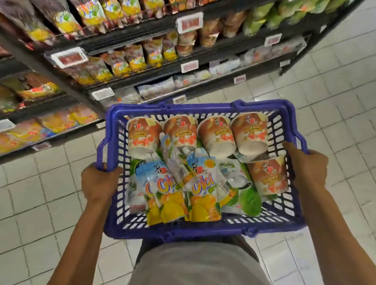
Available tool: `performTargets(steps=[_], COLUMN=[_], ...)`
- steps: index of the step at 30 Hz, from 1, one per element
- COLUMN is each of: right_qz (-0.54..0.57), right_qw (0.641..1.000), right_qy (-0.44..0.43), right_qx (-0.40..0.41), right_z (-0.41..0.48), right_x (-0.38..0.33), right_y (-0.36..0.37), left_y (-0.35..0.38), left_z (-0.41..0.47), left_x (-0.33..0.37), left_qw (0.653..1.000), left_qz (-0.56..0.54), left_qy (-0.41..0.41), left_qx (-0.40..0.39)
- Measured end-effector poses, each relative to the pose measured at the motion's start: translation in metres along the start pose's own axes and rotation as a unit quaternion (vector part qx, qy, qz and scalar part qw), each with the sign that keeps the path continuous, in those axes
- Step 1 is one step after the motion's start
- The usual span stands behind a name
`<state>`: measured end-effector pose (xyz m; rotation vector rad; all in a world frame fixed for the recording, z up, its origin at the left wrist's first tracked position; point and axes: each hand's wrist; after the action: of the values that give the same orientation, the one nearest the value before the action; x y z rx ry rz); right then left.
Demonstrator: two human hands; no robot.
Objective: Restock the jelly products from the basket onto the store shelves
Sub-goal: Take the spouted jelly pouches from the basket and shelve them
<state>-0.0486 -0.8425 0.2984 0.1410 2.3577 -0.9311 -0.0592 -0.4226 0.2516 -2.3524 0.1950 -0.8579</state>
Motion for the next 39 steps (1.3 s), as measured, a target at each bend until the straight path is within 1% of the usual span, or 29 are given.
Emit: performTargets(steps=[5,9,14,20,22,25,29,35,39], right_qz=[-0.019,-0.043,-0.049,-0.05,-0.051,-0.05,-0.065,-0.078,-0.086], right_qw=[0.999,0.996,0.991,0.987,0.986,0.985,0.983,0.979,0.979], right_qy=[0.003,0.008,0.049,0.066,0.066,0.059,0.06,0.074,0.083], right_qx=[-0.048,-0.081,-0.116,-0.135,-0.142,-0.153,-0.163,-0.171,-0.165], right_z=[0.04,0.079,0.147,0.243,0.271,0.312,0.359,0.411,0.425], right_x=[-0.023,-0.032,-0.03,0.002,0.012,0.028,0.051,0.088,0.102], right_y=[0.047,0.092,0.158,0.253,0.285,0.329,0.378,0.426,0.436], left_y=[0.01,0.027,0.071,0.149,0.174,0.206,0.243,0.289,0.303], left_z=[0.031,0.066,0.128,0.223,0.253,0.297,0.349,0.398,0.408], left_x=[-0.018,-0.034,-0.051,-0.095,-0.109,-0.13,-0.157,-0.193,-0.204], left_qw=[0.998,0.995,0.986,0.977,0.973,0.971,0.959,0.955,0.958], left_qz=[-0.025,-0.058,-0.087,-0.099,-0.124,-0.131,-0.172,-0.181,-0.144], left_qy=[-0.049,-0.079,-0.14,-0.187,-0.194,-0.201,-0.226,-0.236,-0.246], left_qx=[0.02,0.016,0.023,0.017,0.017,0.017,0.014,0.008,0.014])
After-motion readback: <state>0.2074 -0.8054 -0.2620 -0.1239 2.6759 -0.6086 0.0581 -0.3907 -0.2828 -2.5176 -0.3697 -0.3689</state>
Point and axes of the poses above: each hand's wrist, its own z-axis towards the middle knuckle, its own y-axis out of the palm, x = y × z, and after that the axes turned 10 degrees about -x, right-handed
